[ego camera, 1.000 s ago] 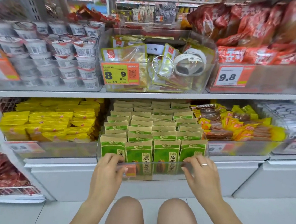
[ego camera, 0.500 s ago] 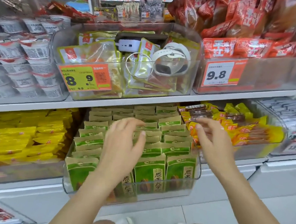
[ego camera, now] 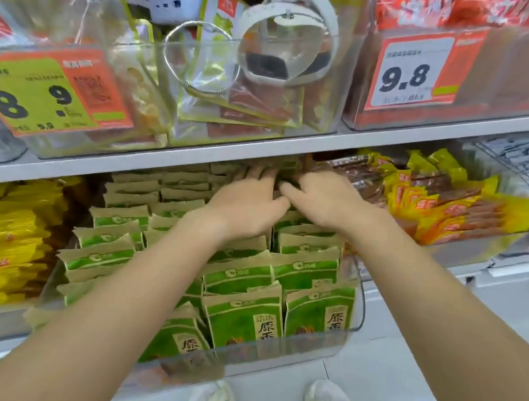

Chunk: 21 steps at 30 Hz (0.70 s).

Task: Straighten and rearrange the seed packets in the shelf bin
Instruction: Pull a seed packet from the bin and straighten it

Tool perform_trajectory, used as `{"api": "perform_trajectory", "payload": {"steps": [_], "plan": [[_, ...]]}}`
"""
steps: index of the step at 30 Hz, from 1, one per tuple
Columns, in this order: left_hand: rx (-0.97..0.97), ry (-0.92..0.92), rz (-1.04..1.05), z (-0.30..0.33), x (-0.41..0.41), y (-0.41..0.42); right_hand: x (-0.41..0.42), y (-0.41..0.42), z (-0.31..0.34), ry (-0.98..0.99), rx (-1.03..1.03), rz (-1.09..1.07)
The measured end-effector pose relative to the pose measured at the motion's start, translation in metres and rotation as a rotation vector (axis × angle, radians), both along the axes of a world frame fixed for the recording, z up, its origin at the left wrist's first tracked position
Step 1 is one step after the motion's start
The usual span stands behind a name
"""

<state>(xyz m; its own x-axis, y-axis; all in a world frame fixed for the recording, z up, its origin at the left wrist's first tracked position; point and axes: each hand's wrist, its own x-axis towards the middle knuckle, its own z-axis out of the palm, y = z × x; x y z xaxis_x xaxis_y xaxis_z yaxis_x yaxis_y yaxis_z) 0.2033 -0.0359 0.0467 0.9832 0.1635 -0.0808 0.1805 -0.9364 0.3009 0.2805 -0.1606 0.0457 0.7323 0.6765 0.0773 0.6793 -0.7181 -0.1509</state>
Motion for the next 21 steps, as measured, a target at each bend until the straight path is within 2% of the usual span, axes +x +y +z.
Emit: {"api": "perform_trajectory", "payload": {"steps": [2,9,16,18,21], "plan": [[0.004,-0.025,0.009,-0.001,-0.006,-0.001,-0.006,-0.005,0.0,0.006,0.024,0.024],[0.025,0.159,0.015,0.018,-0.021,-0.007,-0.026,-0.026,-0.014,0.205,0.251,0.025],[0.001,0.184,0.0,0.026,-0.05,-0.027,-0.043,-0.043,-0.014,0.236,0.346,0.033],[-0.046,0.138,0.013,0.028,-0.05,-0.025,-0.046,-0.047,-0.017,0.259,0.387,0.031],[-0.028,-0.091,0.044,0.022,-0.033,-0.016,-0.051,-0.049,-0.018,0.297,0.433,0.026]]}}
